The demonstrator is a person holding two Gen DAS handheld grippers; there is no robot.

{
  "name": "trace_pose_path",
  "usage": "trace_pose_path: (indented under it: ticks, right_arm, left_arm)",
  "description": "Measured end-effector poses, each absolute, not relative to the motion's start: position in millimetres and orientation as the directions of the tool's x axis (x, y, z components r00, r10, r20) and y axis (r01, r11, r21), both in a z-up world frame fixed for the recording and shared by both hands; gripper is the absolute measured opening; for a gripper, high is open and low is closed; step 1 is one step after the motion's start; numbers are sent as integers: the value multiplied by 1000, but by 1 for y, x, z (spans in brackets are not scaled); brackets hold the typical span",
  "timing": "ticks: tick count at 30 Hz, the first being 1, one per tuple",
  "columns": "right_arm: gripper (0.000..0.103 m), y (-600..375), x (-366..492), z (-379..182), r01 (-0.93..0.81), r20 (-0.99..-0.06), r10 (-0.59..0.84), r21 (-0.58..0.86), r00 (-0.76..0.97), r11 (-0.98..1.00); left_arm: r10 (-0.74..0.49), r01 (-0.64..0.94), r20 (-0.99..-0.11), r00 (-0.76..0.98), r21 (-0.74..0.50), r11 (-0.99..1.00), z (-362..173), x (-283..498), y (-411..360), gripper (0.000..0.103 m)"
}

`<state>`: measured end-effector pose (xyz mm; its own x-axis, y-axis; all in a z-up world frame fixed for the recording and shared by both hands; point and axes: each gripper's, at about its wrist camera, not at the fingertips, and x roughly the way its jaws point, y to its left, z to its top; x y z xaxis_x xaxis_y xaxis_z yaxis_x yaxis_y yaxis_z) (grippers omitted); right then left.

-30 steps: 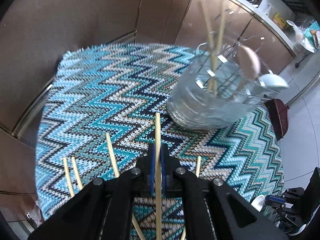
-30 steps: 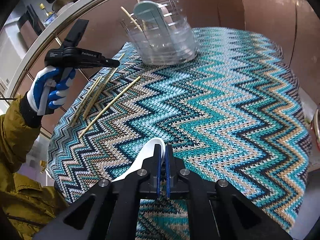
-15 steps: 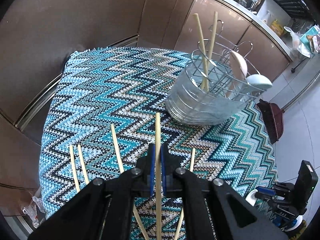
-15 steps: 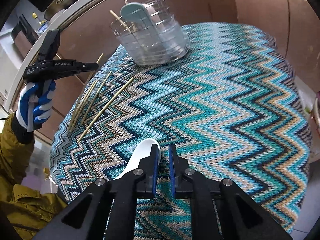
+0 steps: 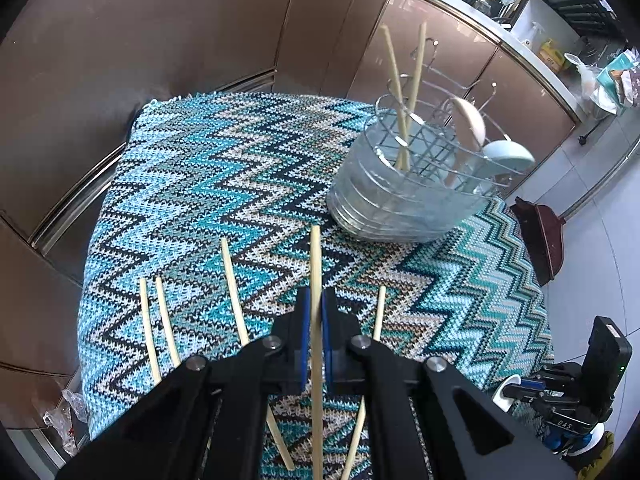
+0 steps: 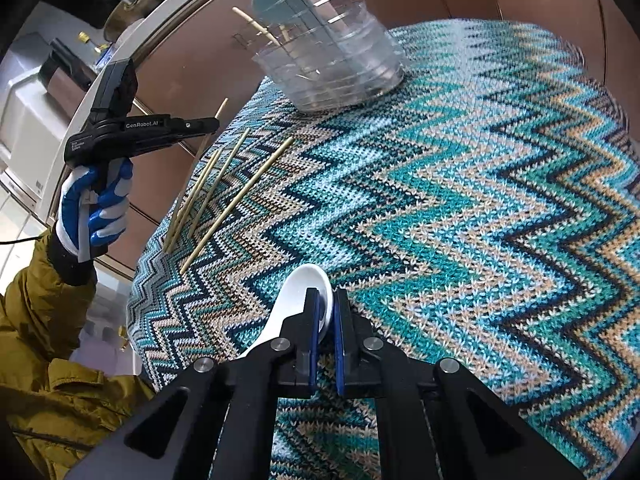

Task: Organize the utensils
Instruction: 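Grasp and lift a chopstick with the left tool while the right tool grasps the white spoon, then carry the chopstick in the left tool and spoon in the right tool to the holder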

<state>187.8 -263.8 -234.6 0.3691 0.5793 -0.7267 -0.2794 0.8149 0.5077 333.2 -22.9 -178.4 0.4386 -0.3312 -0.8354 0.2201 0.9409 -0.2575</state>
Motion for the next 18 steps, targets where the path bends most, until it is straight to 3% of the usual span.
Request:
trace_pose_path:
  ticks: [18]
  right_arm:
    - [5,-252,138,-139,-280,-693,394,278,604,919]
  left_arm:
    - [-301,294,-713,633,-139,946,-104,247,-31,5]
